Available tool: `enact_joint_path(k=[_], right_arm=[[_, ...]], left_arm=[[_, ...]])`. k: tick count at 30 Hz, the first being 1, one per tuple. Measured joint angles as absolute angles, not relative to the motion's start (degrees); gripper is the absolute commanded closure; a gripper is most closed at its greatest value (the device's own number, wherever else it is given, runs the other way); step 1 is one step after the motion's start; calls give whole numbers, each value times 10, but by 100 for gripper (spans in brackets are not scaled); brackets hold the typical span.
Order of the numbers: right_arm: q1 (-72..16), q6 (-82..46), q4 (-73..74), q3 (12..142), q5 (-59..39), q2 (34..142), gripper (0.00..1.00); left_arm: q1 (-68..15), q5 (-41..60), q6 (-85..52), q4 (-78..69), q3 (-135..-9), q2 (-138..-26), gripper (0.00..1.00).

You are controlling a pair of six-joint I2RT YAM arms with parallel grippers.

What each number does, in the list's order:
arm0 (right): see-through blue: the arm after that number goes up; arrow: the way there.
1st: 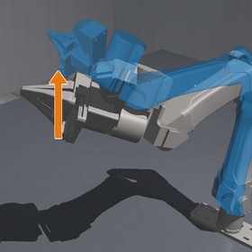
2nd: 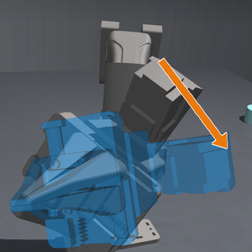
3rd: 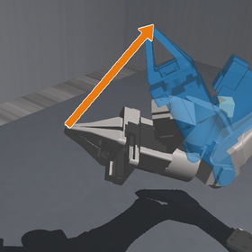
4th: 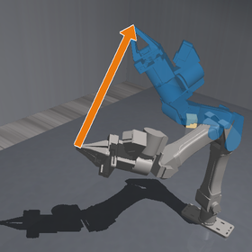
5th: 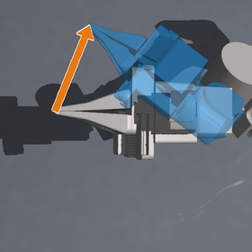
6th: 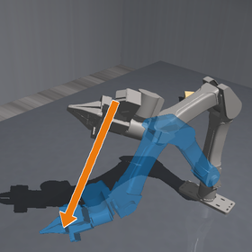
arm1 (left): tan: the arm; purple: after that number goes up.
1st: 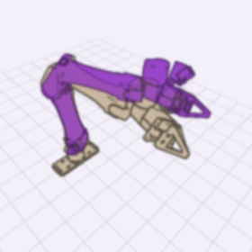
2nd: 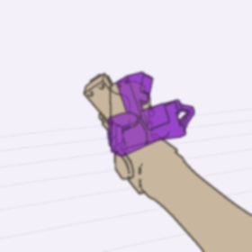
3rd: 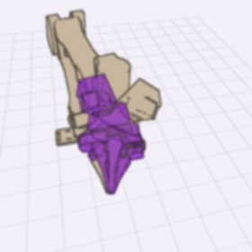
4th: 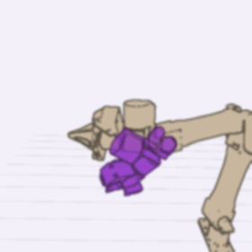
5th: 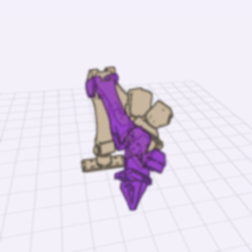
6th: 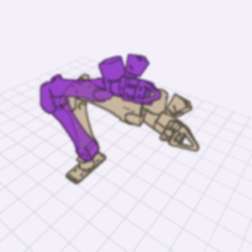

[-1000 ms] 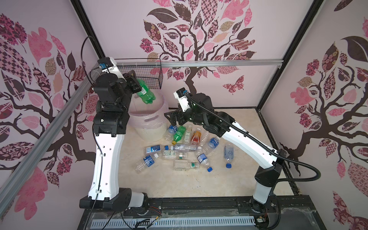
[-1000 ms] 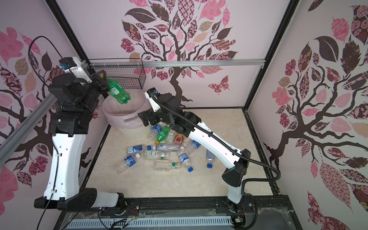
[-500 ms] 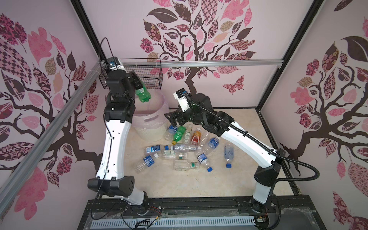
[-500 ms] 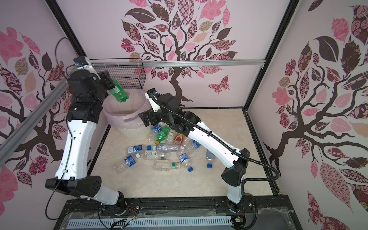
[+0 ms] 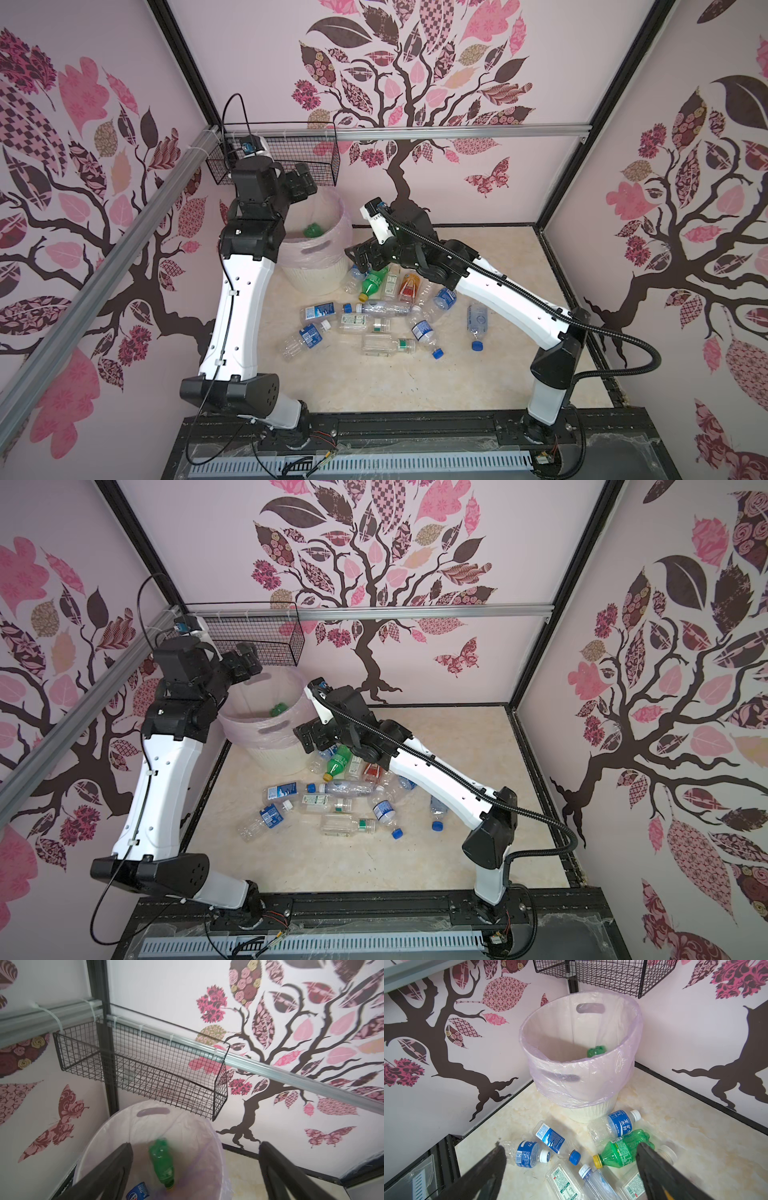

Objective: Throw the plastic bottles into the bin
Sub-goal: 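Open the left gripper to drop the green bottle into the bin, then return the left gripper over the pile while the right lowers onto the frosted bottle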

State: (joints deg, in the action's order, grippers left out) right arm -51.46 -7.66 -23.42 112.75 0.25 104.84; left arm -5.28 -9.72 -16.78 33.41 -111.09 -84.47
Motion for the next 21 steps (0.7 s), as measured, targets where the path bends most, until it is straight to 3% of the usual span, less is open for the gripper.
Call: enact_joint_path(k=[8,16,21], right_arm=[[-511,-93,-228,1058,46,1017,1],[-461,-154,-206,910,106,912,1],[-406,-183,-199,802,148,843,1]], left_arm=[[-124,-99,-167,328,-1039,-813,3],[-153,-84,-168,331,-987,-788,3],[-251,-121,-134,324,-943,-761,3]])
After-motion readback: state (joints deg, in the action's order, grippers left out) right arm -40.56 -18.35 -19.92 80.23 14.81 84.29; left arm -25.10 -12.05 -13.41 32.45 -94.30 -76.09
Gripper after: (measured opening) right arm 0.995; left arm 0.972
